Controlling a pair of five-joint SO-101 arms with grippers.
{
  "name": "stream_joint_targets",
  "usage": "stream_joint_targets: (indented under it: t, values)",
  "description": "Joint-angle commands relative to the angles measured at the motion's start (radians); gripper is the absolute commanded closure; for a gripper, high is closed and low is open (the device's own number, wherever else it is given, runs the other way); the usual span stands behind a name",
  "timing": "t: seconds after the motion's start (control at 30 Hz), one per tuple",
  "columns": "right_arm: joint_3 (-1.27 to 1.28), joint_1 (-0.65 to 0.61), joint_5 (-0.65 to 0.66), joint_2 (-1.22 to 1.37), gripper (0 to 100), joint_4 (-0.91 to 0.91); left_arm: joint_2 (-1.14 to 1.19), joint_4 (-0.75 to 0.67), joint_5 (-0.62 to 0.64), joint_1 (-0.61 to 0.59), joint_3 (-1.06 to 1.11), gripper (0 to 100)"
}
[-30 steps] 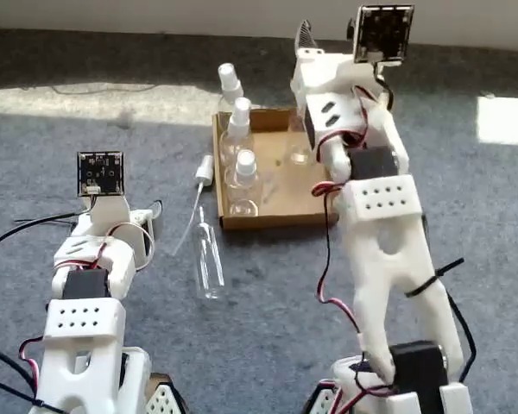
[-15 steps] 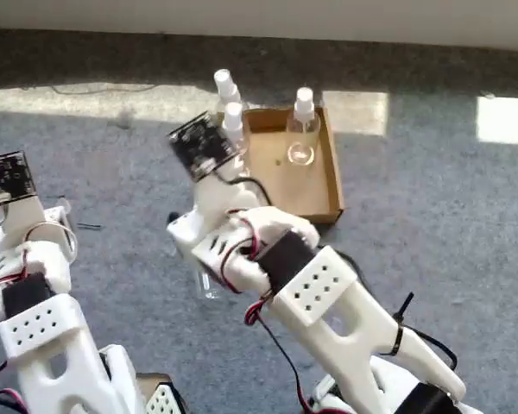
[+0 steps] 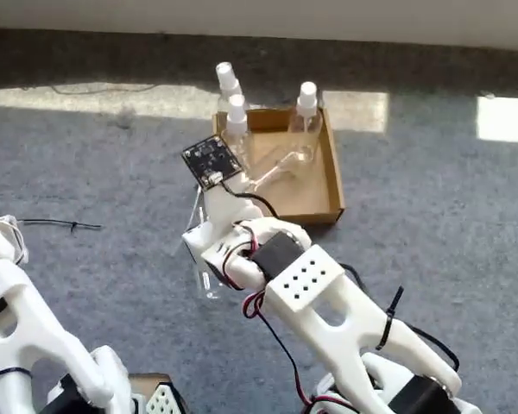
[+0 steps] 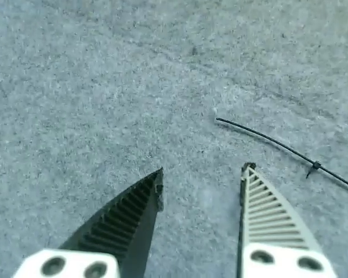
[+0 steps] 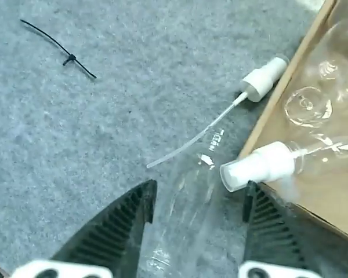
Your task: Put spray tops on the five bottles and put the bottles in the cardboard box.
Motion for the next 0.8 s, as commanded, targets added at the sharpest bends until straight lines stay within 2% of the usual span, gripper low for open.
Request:
stream_joint_targets:
  t: [0.0, 0.2, 0.37, 0.53, 0.77]
  values:
    - [-0.13, 0.015, -0.005, -0.03, 79.3, 0.054, 0.004, -0.005, -0.006, 0.015, -0.051, 79]
    - [-0.366, 0.019, -0.003, -0.03, 79.3, 0.297, 0.012, -0.006, -0.008, 0.015, -0.035, 79]
    - [-0.532, 0.051, 0.0, -0.054, 79.3, 0.447, 0.01, -0.101, -0.009, 0.015, 0.061, 79]
    - [-0.605, 0.17, 0.0, -0.171, 79.3, 0.51, 0.01, -0.249, -0.101, 0.013, 0.197, 79]
    - [-0.538, 0.389, 0.017, -0.236, 79.3, 0.625, 0.01, -0.356, -0.112, 0.015, 0.303, 79]
